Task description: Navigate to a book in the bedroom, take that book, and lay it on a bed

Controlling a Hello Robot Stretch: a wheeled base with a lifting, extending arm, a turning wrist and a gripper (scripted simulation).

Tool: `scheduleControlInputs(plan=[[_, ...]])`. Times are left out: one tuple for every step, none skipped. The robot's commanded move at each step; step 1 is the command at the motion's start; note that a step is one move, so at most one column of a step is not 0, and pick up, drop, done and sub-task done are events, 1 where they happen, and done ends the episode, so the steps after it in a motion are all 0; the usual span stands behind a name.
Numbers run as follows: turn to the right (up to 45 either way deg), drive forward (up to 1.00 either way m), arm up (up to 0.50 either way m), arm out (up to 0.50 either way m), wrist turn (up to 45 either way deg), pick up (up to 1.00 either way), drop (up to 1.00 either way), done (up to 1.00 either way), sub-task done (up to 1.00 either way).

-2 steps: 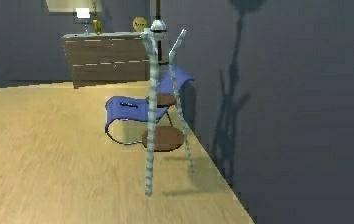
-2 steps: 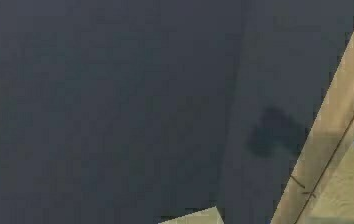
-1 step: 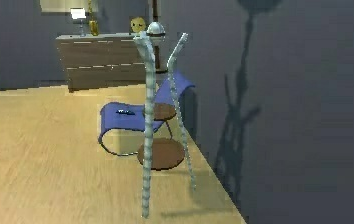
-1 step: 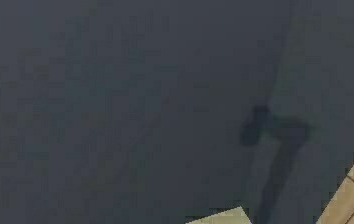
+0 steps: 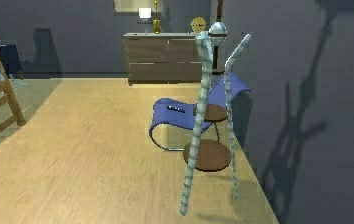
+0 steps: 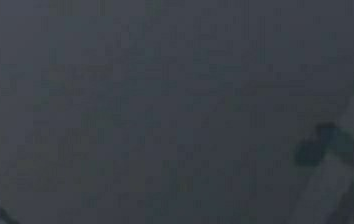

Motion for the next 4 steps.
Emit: scheduleControlInputs(plan=[[0.0, 0.3, 0.0, 0.0, 0.0, 0.0, 0.0, 0.0, 0.0], [-45.0, 0.0, 0.0, 0.0, 0.0, 0.0, 0.0, 0.0, 0.0], [0.0, 0.6, 0.0, 0.0, 0.0, 0.0, 0.0, 0.0, 0.0], [15.0, 0.0, 0.0, 0.0, 0.0, 0.0, 0.0, 0.0, 0.0]])
